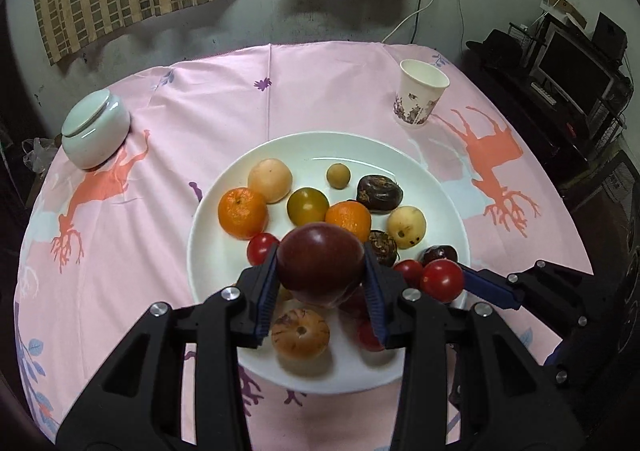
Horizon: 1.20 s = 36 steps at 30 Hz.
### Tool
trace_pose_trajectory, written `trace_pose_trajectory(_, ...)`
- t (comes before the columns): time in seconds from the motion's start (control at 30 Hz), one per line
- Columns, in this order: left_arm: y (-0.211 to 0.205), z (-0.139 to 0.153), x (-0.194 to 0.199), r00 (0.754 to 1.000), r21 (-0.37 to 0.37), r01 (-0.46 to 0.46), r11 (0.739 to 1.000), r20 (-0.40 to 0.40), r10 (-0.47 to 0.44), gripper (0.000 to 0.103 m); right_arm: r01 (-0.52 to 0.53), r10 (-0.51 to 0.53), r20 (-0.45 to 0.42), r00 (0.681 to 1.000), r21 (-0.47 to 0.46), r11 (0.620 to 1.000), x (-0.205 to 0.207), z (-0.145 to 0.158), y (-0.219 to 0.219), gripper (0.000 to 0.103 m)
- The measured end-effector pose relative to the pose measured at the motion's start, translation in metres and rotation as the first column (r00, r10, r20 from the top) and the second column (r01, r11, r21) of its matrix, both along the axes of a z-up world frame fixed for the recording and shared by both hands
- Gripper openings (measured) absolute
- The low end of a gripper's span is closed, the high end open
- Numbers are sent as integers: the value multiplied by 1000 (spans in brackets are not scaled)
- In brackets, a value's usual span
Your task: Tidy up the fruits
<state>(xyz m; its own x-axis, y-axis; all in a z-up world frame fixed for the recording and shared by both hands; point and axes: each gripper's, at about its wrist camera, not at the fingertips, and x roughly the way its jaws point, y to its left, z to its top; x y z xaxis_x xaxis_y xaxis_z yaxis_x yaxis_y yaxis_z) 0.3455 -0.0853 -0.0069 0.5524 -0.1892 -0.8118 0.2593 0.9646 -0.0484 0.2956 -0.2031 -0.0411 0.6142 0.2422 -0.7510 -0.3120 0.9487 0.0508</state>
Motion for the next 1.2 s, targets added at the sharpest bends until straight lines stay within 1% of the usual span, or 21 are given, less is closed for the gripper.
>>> trace_pose_trajectory(0.17,-3,-16,15,999,-17,-4,1000,-46,3,40,2,-2,-9,1000,-15,1000,14,-11,-1,29)
trace_pose_trajectory(0.27,-1,-21,15,998,-18,-9,1000,-66,7,42,4,-4,17,1000,-30,1000,14,-11,0,30)
trace_pose_trajectory(0.33,4,-15,11,998,-25,-23,999,-56,21,65,8,-7,29,1000,-55,998,11,-9,1,34)
trace_pose_trajectory(0.37,8,-8,7,999,-24,-34,999,-31,33,86,21,-18,39,999,-73,997,8,-7,1,59)
trace_pose_trajectory(0.4,11,0,0,999,-24,-45,999,9,45,92,50,-43,81,996,-99,994,1,-2,0,86)
trace_pose_trajectory(0.43,14,8,-5,998,-27,-45,999,36,46,92,70,-54,142,988,-112,991,-8,4,-1,94)
trace_pose_trajectory(0.47,15,13,-9,998,-30,-38,999,43,40,93,74,-50,191,980,-119,990,-15,10,-1,101)
trace_pose_trajectory(0.53,17,23,-17,998,-35,-39,999,47,41,95,72,-41,221,975,-134,988,-26,18,2,101)
trace_pose_trajectory(0.63,19,36,-33,996,-37,-52,998,69,55,99,78,-49,232,972,-117,990,-40,30,3,102)
trace_pose_trajectory(0.73,23,47,-54,986,-9,-94,996,136,94,101,77,-52,235,971,-95,992,-54,40,3,102)
trace_pose_trajectory(0.8,27,51,-74,974,13,-131,991,186,126,101,74,-61,217,974,-51,996,-68,43,2,102)
trace_pose_trajectory(0.83,30,52,-83,972,15,-139,990,193,133,101,76,-69,202,977,-29,997,-76,44,1,102)
trace_pose_trajectory(0.93,41,49,-115,969,-8,-141,990,203,140,101,109,-111,110,988,32,994,-103,39,-1,102)
trace_pose_trajectory(1.0,46,42,-138,965,-4,-142,990,221,139,101,144,-146,81,986,25,989,-121,35,2,102)
trace_pose_trajectory(1.07,49,35,-158,965,10,-141,990,226,135,101,186,-186,81,979,11,983,-144,30,5,102)
trace_pose_trajectory(1.2,57,17,-191,974,-9,-136,991,183,135,101,239,-239,105,965,15,971,-177,23,7,102)
